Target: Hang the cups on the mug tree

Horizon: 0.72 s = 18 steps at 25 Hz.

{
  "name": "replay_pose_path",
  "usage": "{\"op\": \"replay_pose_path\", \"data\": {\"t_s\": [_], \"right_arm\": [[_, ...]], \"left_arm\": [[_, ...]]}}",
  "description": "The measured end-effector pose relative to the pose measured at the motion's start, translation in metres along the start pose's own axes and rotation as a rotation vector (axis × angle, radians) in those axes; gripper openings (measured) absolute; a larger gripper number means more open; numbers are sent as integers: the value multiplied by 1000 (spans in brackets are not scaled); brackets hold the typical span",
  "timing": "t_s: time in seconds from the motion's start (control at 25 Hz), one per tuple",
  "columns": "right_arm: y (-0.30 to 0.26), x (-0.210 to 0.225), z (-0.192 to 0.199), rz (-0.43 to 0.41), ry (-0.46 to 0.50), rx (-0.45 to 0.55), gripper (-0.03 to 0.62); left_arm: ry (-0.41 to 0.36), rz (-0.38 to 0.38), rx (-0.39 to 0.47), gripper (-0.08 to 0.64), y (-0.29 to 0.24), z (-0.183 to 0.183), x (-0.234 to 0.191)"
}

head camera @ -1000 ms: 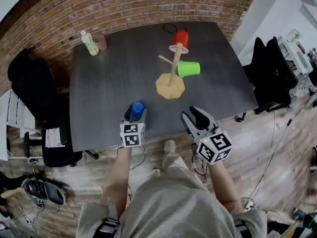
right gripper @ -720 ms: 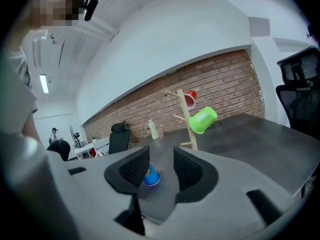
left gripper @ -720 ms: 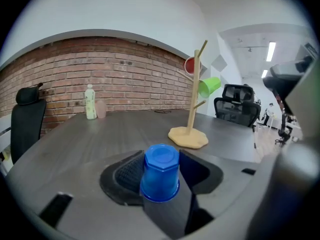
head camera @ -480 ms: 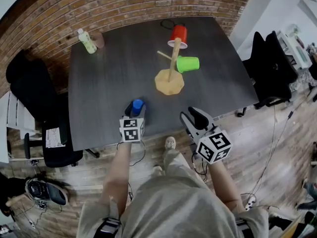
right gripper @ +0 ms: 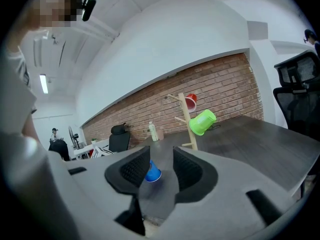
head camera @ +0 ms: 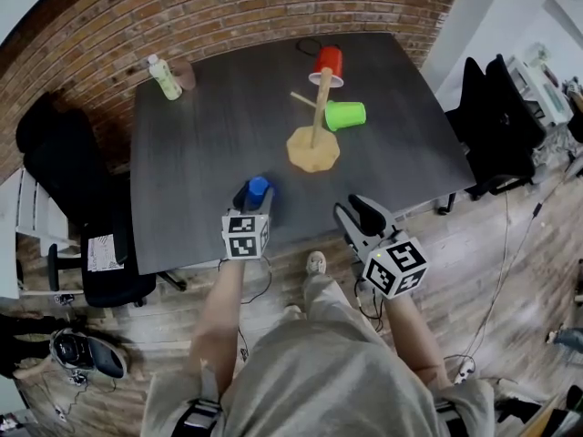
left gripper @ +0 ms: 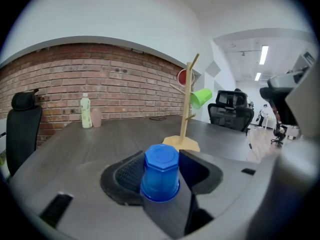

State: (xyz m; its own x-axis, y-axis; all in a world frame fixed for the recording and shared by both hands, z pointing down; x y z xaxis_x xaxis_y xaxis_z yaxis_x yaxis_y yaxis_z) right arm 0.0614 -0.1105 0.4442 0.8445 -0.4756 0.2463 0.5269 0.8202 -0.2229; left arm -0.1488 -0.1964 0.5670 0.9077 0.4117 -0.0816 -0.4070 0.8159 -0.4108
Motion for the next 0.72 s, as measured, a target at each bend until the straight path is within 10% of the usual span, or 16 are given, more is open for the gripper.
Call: {"op": "replay_pose_path", "data": {"t_s": [0.72], "right_arm": [[27,4,3,92,4,31,80]], "left_arm": [[-80,121,221,210,10,-104,47]]}}
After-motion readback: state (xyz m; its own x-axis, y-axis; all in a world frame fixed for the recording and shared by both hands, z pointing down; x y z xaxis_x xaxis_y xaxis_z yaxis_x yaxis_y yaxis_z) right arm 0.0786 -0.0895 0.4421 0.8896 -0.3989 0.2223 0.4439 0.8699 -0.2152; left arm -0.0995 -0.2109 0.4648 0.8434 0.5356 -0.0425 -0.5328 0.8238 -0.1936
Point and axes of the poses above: the fingertips, and each gripper's own axes: y backward along the fingers, x to its right, z out of its underside, the point moved 4 cm from there along y, backward along the fingers, and after that the axes turned 4 degrees about z, right-handed, at the moved point
